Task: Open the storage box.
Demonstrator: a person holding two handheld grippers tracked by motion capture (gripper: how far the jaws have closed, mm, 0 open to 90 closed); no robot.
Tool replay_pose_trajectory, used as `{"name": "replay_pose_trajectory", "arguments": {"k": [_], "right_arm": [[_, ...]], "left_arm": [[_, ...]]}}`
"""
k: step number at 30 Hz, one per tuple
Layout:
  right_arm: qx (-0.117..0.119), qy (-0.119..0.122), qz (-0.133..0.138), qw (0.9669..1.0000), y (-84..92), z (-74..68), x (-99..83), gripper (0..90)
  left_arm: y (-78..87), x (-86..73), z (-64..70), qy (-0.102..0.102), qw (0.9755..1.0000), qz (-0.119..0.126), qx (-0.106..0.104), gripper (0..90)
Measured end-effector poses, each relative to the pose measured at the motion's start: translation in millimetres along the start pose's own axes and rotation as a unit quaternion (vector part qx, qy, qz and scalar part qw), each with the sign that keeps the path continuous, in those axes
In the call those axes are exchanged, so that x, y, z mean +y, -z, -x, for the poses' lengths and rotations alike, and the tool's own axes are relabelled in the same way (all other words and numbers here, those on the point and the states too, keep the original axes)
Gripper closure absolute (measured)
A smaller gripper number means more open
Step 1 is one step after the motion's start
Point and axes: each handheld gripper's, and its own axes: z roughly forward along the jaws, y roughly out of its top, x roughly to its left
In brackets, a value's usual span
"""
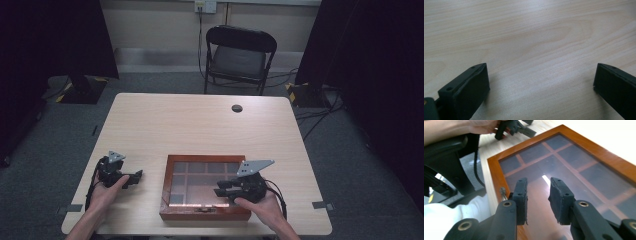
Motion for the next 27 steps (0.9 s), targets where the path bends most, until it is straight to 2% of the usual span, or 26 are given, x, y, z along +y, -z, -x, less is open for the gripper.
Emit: {"name": "replay_pose_trajectory", "arguments": {"k": [2,7,8,16,22,27], "right_arm": [[0.005,0.005,-0.011,0.9999,-5.6,-3.0,-1.1,69.1],[0.022,0.007,-0.019,0.9995,-15.9,-7.6,-6.3,71.9],[0.033,0.007,-0.023,0.9992,-19.0,-8.8,-8.0,72.7],[0.065,0.026,-0.044,0.9966,-33.6,-21.2,-12.1,77.2],[0.07,0.032,-0.044,0.996,-33.3,-21.8,-12.2,81.2],[0.067,0.043,-0.051,0.9955,-34.8,-24.2,-16.0,81.0]], "left_arm": [[0.0,0.0,0.0,0.0,1.0,0.0,0.0,0.0],[0.0,0.0,0.0,0.0,1.0,0.0,0.0,0.0],[0.0,0.0,0.0,0.0,1.0,0.0,0.0,0.0],[0.0,0.0,0.0,0.0,1.0,0.0,0.0,0.0],[-0.1,0.2,-0.1,-0.001,1.0,0.0,0.0,0.0],[-0.9,0.6,0.2,-0.001,1.0,0.002,-0.001,0.0]]}}
